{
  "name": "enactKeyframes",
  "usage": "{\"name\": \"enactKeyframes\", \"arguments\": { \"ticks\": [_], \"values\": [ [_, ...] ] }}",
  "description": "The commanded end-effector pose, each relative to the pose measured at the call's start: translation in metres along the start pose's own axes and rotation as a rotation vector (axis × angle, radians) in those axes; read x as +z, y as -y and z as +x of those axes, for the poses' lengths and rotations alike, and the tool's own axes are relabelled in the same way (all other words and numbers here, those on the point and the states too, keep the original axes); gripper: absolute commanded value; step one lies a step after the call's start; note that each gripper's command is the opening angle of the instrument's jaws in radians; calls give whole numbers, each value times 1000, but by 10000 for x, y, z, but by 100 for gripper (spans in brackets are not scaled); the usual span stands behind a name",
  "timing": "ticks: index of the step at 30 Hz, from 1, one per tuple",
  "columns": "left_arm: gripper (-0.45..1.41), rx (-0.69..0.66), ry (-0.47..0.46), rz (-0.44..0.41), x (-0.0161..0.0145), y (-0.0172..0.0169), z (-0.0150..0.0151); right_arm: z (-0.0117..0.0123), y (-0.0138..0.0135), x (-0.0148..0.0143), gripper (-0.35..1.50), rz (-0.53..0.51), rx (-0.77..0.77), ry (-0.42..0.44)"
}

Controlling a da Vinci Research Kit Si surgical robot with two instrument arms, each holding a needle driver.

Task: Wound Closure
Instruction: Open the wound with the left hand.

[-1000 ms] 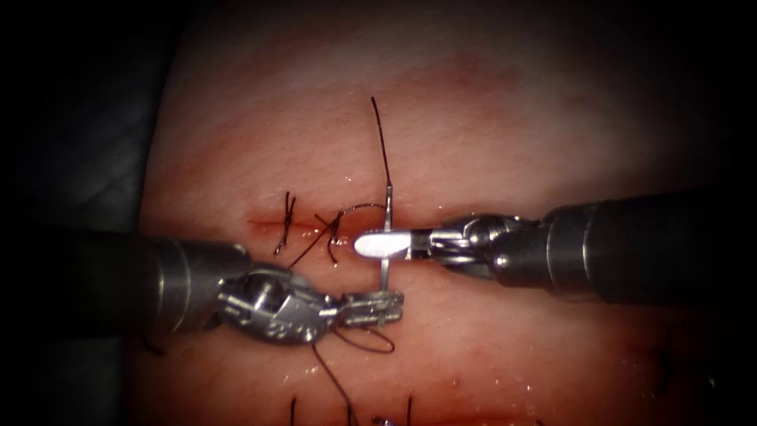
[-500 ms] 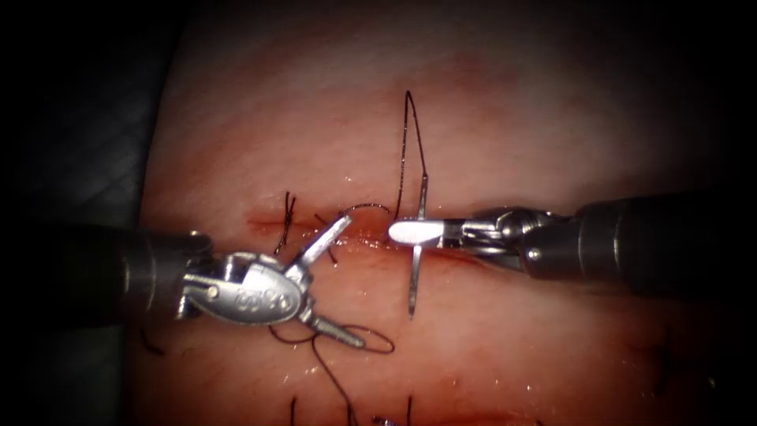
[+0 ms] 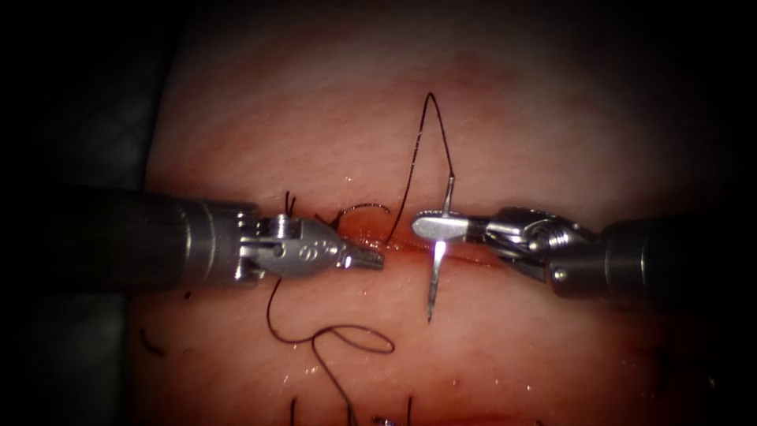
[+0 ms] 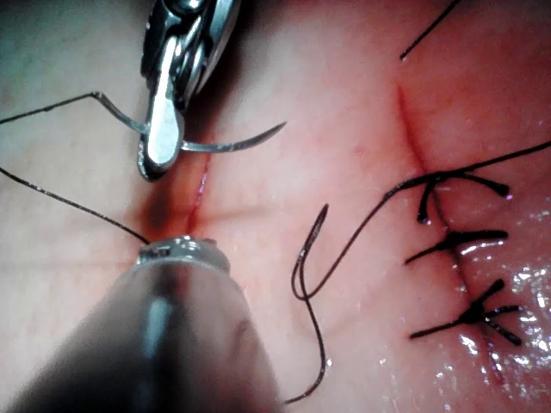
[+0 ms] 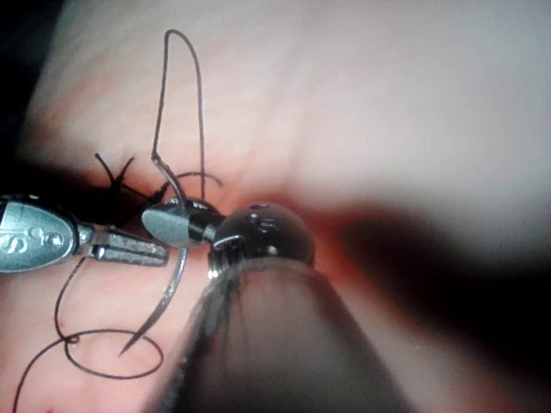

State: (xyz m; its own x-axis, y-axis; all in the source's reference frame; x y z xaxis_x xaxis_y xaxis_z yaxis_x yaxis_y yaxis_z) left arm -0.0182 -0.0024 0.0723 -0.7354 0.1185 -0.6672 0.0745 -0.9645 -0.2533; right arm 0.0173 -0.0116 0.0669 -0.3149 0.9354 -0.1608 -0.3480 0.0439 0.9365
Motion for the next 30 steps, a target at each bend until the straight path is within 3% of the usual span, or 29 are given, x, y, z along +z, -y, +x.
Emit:
{"name": "enactKeyframes", "arguments": {
  "ticks": [1,21,30],
  "values": [
    [-45,-3,22,-14,12,2,-2,-6,-2,6,-35,1,-8,1],
    [-45,-24,252,-101,64,42,-62,-12,7,5,-35,-7,-88,-8],
    [-45,-60,354,-187,92,49,-81,-8,3,17,-35,-28,-238,-43]
  ]
}}
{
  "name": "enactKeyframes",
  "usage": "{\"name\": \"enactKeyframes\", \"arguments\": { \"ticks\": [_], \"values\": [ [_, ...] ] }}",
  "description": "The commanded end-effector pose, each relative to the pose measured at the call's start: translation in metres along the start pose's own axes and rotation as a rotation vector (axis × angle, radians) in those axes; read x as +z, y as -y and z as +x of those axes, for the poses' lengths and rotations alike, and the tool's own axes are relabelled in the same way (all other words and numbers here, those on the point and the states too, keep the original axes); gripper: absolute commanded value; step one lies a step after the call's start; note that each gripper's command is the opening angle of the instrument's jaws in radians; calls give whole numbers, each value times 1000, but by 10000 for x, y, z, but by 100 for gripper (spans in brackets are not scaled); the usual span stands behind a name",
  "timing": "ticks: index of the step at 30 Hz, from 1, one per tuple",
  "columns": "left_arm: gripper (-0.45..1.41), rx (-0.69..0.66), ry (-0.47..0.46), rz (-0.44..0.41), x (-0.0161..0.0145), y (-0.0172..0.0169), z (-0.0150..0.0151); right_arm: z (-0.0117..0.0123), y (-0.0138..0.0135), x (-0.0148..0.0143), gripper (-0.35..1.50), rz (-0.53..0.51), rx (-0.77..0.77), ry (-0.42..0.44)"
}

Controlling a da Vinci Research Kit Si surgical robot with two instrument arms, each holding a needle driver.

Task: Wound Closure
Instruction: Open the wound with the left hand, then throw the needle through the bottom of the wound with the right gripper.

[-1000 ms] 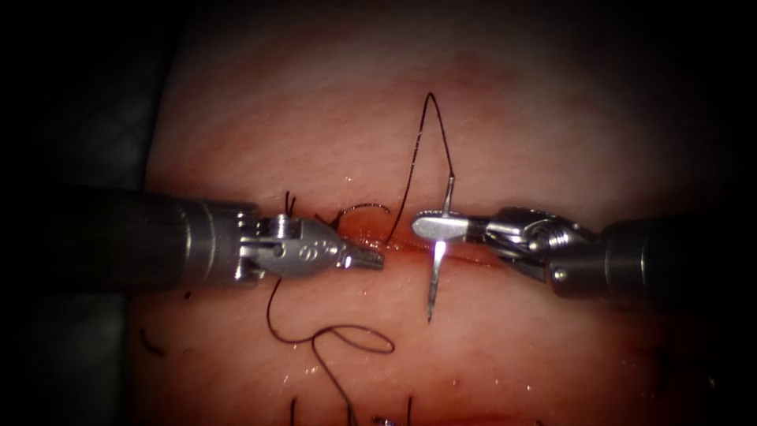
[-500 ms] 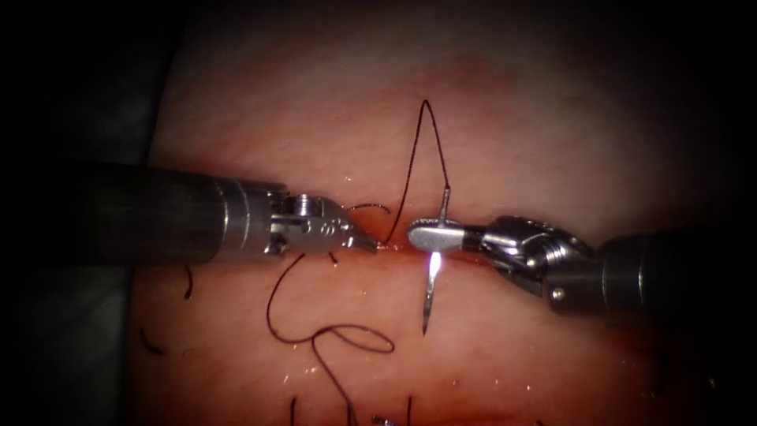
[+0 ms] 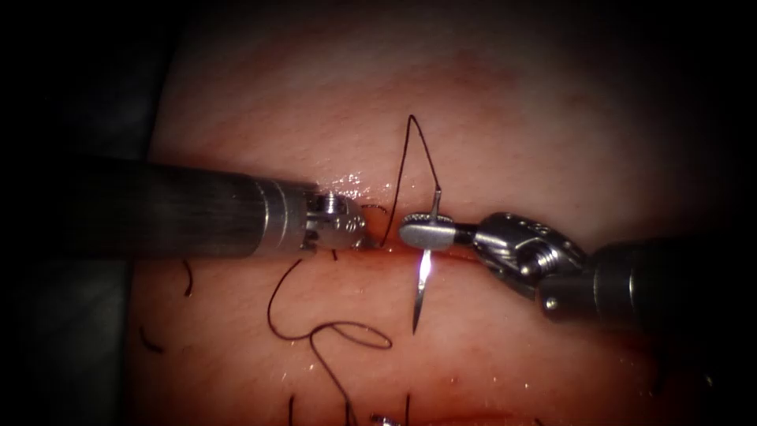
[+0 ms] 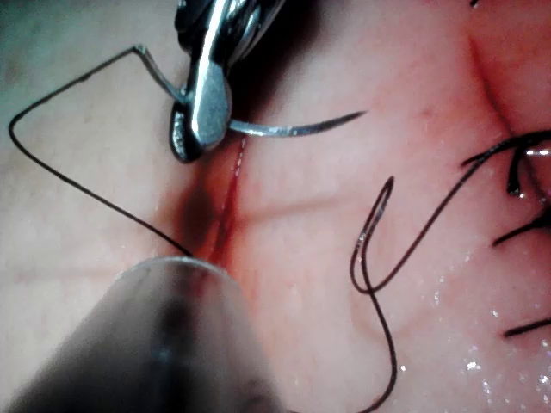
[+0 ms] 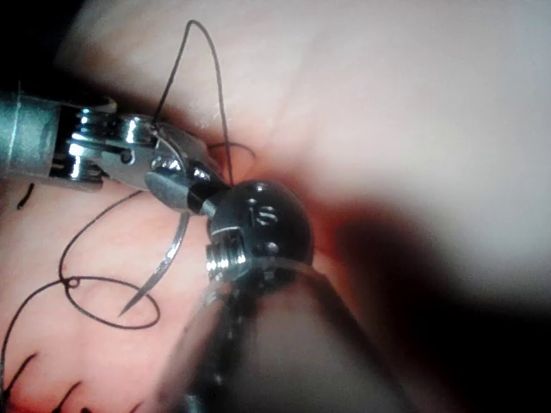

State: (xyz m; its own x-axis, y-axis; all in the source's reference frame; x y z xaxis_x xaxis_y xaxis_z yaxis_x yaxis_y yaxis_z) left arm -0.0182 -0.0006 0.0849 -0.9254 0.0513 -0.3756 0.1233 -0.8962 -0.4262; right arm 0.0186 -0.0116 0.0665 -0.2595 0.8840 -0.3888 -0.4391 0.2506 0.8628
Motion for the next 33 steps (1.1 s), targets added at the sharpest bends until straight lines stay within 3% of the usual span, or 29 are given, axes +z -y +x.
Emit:
{"name": "enactKeyframes", "arguments": {
  "ticks": [1,3,4,7,12,16,23,25,33],
  "values": [
    [-45,-6,1,-7,9,1,2,-5,-6,10,-35,-7,-31,-8],
    [-45,-31,-27,-45,12,-2,-1,-3,-13,17,-35,-23,-90,-25],
    [-16,-38,-51,-77,9,-2,-4,1,-24,24,-35,-45,-210,-40],
    [2,-57,-55,-80,5,-5,-7,3,-35,28,-35,-54,-276,-78],
    [7,-55,-60,-79,2,-7,-10,0,-43,36,-35,-68,-394,-98],
    [24,-70,-71,-69,2,-10,-9,-10,-55,50,-35,-74,-549,-114],
    [32,-69,-72,-65,4,-16,-7,-18,-60,62,-35,-60,-615,-127],
    [44,-67,-70,-61,7,-20,-6,-21,-58,68,-35,-72,-670,-132],
    [62,-68,-74,-58,6,-23,-5,-22,-59,75,-35,-86,-742,-141]
  ]
}}
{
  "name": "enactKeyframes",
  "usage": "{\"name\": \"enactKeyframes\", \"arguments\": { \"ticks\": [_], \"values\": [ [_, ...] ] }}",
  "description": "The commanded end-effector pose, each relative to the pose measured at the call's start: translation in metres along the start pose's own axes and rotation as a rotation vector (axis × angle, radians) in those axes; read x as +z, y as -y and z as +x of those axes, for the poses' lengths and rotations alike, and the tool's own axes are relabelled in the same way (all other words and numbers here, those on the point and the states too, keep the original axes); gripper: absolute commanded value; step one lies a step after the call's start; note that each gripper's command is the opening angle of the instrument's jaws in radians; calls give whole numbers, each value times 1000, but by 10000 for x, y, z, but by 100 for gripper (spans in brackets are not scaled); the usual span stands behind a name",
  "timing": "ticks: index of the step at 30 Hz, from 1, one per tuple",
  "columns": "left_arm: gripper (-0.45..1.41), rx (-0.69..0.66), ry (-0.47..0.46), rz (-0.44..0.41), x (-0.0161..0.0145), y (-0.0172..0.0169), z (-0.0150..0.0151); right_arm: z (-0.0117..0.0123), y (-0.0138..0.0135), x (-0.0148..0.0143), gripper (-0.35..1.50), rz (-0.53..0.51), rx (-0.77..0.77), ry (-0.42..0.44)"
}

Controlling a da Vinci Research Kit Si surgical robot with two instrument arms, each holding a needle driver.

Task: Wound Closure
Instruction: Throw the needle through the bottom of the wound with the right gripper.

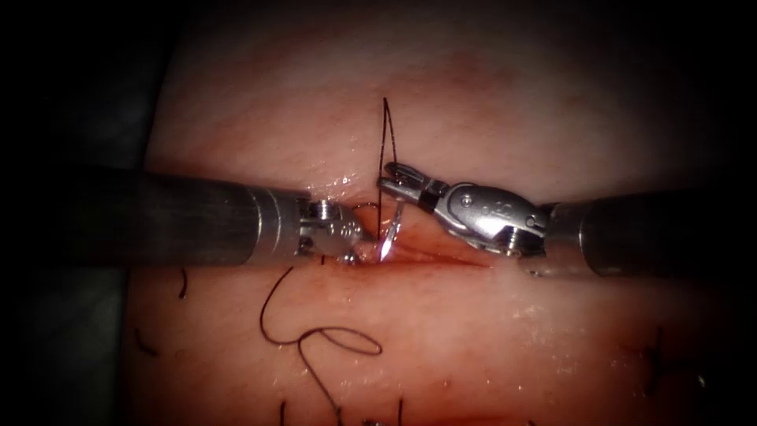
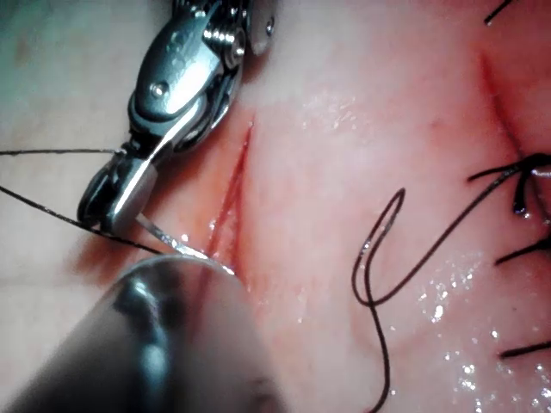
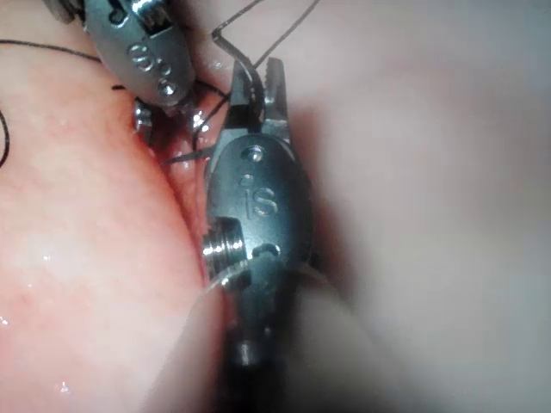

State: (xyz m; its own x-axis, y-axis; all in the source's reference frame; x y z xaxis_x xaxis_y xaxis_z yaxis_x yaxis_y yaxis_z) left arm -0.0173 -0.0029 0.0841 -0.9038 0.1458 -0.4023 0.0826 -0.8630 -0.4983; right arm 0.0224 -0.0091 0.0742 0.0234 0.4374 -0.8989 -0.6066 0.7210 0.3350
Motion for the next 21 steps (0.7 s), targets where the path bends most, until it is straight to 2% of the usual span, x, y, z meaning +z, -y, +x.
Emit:
{"name": "enactKeyframes", "arguments": {
  "ticks": [1,2,7,15,17,19,21],
  "values": [
    [62,1,-1,-1,5,2,3,-5,2,7,-35,1,-3,0],
    [69,1,-1,-2,4,-1,4,-7,2,7,-35,1,-10,-1],
    [69,-3,-15,2,0,-3,6,-15,8,4,-35,4,-37,-8],
    [71,-11,-41,8,-9,-3,10,-46,33,-6,-35,23,-89,-11],
    [69,-14,-51,14,-11,-5,11,-54,39,-8,-35,20,-94,-5],
    [69,-16,-58,18,-12,-7,12,-54,38,-9,-35,18,-88,-3],
    [61,-28,-98,39,-18,-10,14,-51,36,-8,-35,20,-62,3]
  ]
}}
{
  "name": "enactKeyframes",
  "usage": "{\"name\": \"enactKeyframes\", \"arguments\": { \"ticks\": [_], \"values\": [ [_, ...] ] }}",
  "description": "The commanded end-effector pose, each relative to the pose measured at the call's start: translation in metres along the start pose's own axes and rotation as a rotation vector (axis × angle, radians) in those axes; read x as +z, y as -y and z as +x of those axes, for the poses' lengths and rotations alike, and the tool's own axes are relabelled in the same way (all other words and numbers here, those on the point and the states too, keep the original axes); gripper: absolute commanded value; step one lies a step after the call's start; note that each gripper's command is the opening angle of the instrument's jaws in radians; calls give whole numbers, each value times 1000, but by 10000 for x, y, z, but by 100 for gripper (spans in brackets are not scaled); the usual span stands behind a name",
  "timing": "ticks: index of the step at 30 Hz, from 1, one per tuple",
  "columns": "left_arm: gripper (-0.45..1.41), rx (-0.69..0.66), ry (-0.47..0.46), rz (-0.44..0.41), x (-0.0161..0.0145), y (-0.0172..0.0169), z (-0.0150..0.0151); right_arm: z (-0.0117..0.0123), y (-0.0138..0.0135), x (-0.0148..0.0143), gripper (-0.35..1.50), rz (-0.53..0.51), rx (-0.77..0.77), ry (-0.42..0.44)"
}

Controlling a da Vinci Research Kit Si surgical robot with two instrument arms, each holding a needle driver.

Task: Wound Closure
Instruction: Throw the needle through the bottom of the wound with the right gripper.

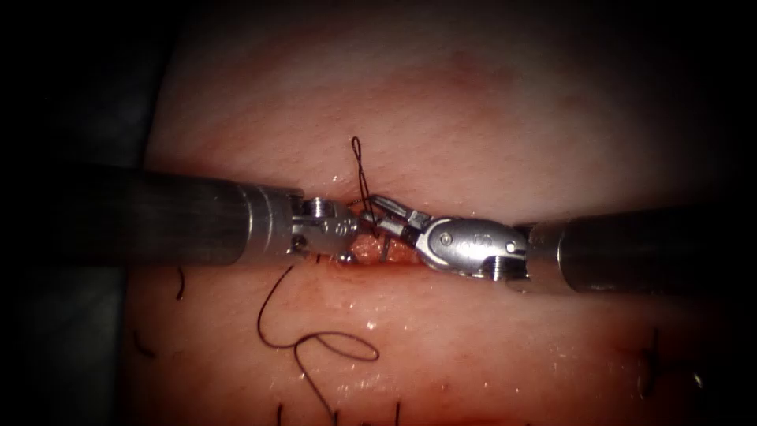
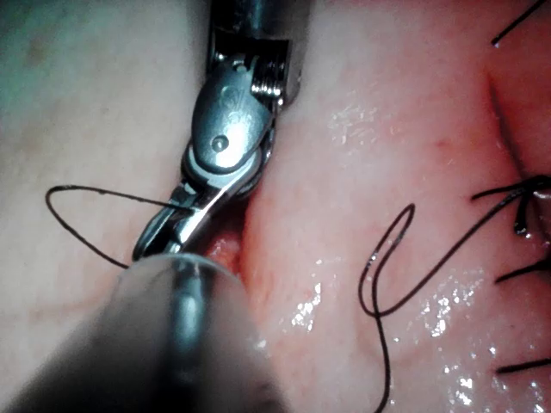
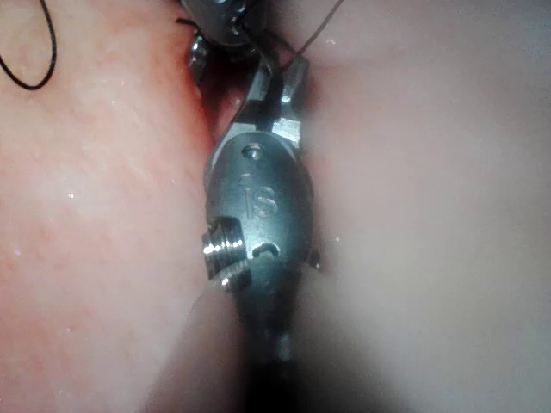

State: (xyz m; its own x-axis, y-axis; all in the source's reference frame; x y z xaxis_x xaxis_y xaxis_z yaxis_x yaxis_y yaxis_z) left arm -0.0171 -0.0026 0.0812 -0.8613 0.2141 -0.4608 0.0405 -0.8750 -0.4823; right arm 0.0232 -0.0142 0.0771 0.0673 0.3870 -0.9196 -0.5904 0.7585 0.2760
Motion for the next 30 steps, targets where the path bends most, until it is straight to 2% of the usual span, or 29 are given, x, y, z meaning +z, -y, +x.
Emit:
{"name": "enactKeyframes", "arguments": {
  "ticks": [1,2,3,5,7,8,10,12,16,24,26,30],
  "values": [
    [57,-5,-18,8,4,1,4,-3,4,5,-35,2,9,-2],
    [56,-21,-71,29,-7,0,8,-1,3,5,-35,2,23,0],
    [56,-21,-71,29,-7,0,8,-1,3,5,-35,2,23,0],
    [56,-51,-156,98,-29,-4,15,2,0,6,-35,1,57,-2],
    [41,-52,-239,160,-57,-21,22,5,-5,6,-35,1,85,2],
    [22,-61,-247,167,-68,-35,23,7,-6,7,-35,-2,99,5],
    [12,-71,-254,186,-76,-57,24,8,-9,7,-35,-6,113,8],
    [5,-61,-271,207,-77,-75,25,8,-11,9,-35,-7,125,10],
    [-1,-57,-281,217,-69,-90,26,7,-14,10,-35,-13,141,32],
    [-5,-49,-300,213,-39,-92,29,6,-21,13,-35,-10,227,57],
    [-5,-48,-301,215,-34,-88,27,4,-26,15,-35,28,286,92],
    [-5,-45,-300,217,-29,-85,23,3,-32,17,-35,56,343,110]
  ]
}}
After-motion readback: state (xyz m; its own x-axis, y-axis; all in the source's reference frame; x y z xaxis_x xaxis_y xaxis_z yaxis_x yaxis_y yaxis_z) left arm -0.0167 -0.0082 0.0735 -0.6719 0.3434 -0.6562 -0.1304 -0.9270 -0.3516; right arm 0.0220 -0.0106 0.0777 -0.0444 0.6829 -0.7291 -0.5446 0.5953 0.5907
